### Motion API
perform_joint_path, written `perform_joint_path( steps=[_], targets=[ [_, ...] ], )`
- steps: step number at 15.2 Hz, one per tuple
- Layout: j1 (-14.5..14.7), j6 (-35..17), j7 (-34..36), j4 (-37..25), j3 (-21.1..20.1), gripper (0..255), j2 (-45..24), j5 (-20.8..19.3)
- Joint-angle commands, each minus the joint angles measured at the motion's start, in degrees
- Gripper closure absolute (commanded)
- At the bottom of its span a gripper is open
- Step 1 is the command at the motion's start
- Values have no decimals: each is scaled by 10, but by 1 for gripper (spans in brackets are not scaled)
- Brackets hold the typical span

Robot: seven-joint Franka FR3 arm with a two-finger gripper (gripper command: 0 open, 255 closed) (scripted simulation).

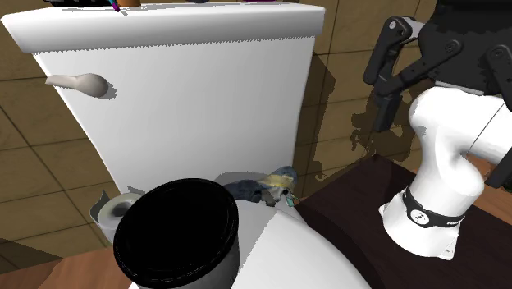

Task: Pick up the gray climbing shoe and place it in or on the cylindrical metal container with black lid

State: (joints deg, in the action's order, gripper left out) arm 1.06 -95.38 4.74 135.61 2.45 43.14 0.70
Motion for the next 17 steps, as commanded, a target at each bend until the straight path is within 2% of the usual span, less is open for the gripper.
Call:
perform_joint_path(
  steps=[1, 9, 17],
  targets=[
    [0, 0, 0, 0, 0, 0, 0, 0],
    [-54, -145, -5, 124, 36, 0, 7, -63],
    [-122, -312, -5, 210, 82, 0, -40, -134]
  ],
)
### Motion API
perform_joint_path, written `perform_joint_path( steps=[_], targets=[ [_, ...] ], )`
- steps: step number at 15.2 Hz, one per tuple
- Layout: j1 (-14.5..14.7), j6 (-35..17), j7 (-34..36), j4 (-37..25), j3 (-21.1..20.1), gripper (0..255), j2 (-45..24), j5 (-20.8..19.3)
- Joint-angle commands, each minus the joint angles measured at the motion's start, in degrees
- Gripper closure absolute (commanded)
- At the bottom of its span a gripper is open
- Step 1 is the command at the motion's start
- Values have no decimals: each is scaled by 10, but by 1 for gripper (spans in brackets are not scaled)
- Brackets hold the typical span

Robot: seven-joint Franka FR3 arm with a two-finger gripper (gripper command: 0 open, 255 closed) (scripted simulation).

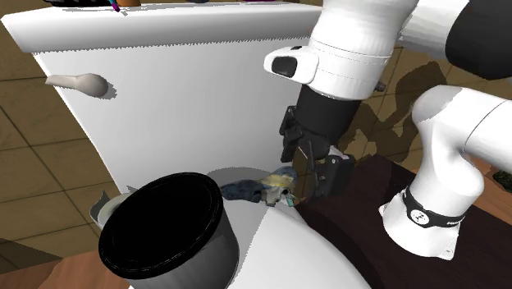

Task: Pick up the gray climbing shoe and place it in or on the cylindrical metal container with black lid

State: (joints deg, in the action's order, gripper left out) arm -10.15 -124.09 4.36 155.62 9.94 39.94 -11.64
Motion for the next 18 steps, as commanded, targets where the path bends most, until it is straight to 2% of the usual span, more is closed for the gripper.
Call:
perform_joint_path(
  steps=[1, 10, 18],
  targets=[
    [-19, -47, 0, 17, 14, 0, -19, -20],
    [-108, -266, 18, 47, 68, 0, -164, -108],
    [-118, -356, 28, 45, 80, 0, -252, -124]
  ],
)
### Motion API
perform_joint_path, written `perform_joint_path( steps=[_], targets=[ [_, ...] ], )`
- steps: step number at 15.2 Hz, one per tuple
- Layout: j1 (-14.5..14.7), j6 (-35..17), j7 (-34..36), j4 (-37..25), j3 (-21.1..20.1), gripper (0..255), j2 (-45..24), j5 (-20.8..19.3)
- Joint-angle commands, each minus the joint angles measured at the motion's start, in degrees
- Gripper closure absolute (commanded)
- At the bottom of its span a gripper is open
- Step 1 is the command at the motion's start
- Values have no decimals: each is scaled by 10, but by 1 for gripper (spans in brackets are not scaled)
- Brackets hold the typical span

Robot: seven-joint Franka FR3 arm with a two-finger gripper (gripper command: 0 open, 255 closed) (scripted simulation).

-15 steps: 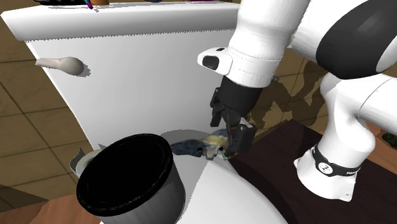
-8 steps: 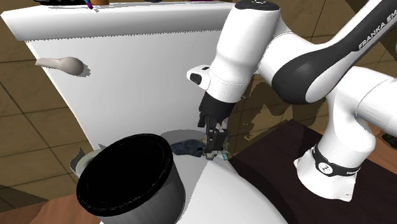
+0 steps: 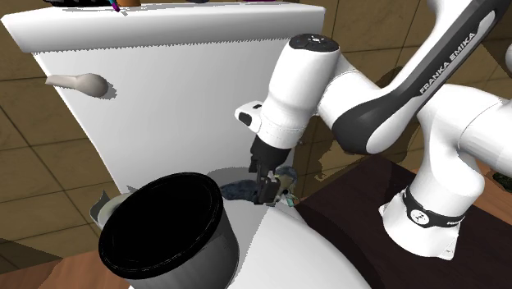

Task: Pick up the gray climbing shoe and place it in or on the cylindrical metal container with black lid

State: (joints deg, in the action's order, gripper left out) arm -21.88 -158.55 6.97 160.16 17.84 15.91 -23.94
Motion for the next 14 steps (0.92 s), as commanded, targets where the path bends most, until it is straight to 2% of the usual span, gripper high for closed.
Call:
perform_joint_path(
  steps=[1, 8, 9, 14],
  targets=[
    [-1, -18, 2, -1, 1, 0, -18, -2],
    [-1, -18, 2, -1, 1, 0, -18, -2],
    [-1, -18, 2, -1, 1, 255, -18, -2],
    [-1, -17, 2, -1, 1, 255, -17, -2]
  ],
)
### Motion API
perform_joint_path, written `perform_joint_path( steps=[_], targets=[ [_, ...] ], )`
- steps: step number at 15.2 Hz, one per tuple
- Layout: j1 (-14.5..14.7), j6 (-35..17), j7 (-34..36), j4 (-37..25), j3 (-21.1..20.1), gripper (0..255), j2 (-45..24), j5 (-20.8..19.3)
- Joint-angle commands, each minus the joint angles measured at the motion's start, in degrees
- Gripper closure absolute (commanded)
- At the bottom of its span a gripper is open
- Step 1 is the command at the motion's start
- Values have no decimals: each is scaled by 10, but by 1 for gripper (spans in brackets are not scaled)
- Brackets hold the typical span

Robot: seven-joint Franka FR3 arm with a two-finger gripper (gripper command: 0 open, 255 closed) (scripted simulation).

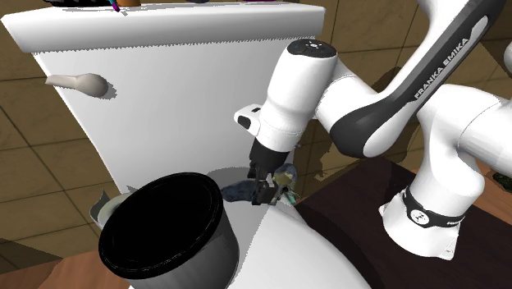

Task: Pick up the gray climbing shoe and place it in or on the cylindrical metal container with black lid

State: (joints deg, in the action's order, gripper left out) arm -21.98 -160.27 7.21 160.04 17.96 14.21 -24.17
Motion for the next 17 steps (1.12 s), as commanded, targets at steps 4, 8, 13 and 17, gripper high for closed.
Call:
perform_joint_path(
  steps=[4, 8, 13, 17],
  targets=[
    [0, 0, 0, 0, 0, 255, -2, 0],
    [5, 43, -10, -7, -1, 255, 35, 11],
    [11, 96, -21, -19, -3, 255, 76, 22],
    [14, 137, -28, -32, -6, 255, 104, 30]
  ],
)
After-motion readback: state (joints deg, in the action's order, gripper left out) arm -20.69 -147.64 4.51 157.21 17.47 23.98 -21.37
